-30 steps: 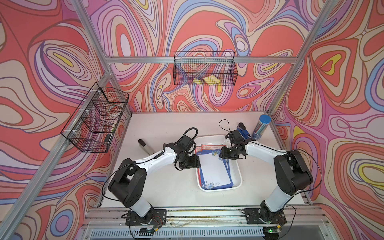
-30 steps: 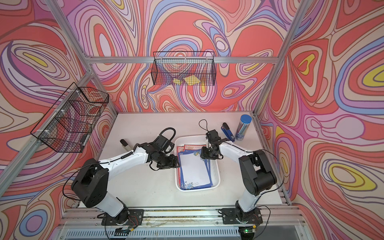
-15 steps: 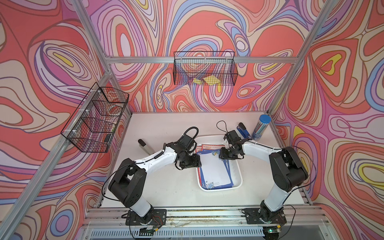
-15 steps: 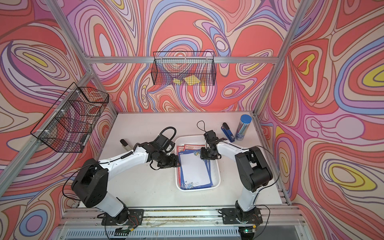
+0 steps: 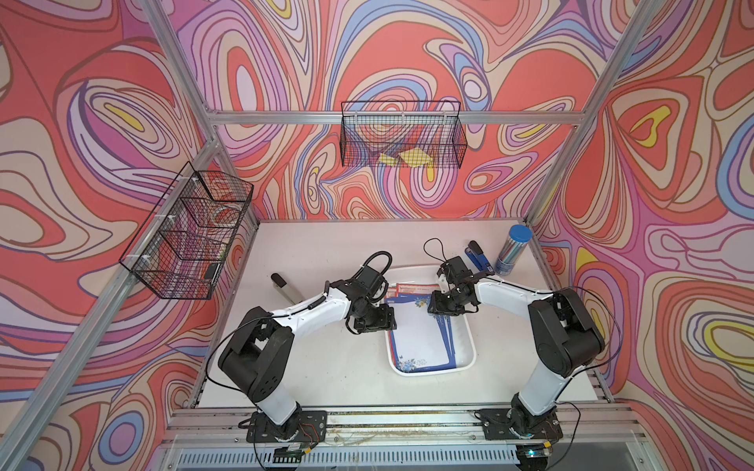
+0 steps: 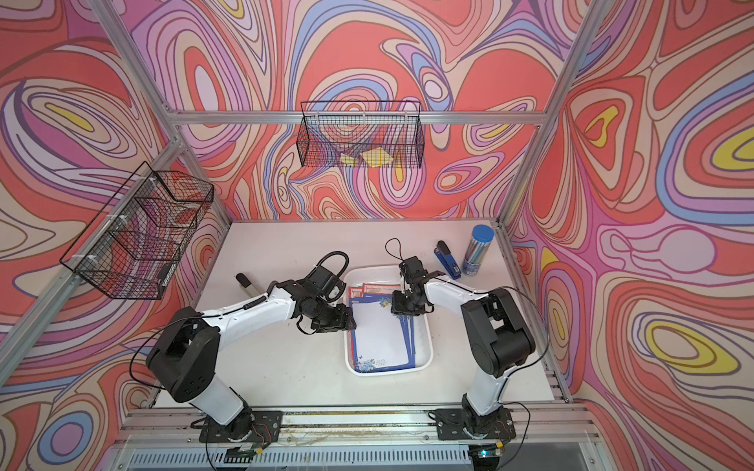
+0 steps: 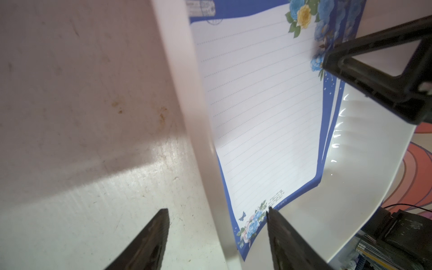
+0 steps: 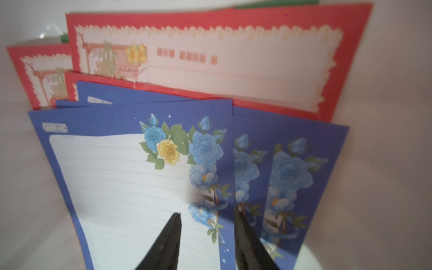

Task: Take out the stationery paper from the storage box
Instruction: Pick up the stationery paper from the storage box.

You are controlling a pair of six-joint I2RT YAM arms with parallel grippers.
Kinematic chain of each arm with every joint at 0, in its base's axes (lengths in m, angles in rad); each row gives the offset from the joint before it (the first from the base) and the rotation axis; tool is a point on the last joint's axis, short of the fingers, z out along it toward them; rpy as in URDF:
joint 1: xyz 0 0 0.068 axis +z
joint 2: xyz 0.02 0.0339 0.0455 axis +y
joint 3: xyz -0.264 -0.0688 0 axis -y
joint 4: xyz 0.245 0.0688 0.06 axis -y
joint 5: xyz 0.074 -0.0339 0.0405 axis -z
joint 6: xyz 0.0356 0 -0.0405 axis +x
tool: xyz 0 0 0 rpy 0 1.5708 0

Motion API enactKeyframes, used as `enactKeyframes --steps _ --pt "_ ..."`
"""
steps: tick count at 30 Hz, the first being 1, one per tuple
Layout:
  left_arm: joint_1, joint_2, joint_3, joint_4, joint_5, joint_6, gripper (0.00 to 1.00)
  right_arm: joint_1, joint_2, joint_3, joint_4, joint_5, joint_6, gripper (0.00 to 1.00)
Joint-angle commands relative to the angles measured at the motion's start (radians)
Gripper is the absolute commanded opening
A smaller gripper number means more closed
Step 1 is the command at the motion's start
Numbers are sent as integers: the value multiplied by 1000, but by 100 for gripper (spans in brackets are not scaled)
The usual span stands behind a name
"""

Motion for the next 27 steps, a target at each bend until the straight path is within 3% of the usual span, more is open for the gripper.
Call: enactKeyframes --steps 1,11,27 --pt "-7 11 2 8 1 0 70 6 23 -7 -53 13 -7 43" --pt "-9 13 -22 37 7 -10 68 49 45 -1 -58 19 14 48" --pt "-10 21 -26 42 -4 -1 67 48 -114 -70 51 -143 105 35"
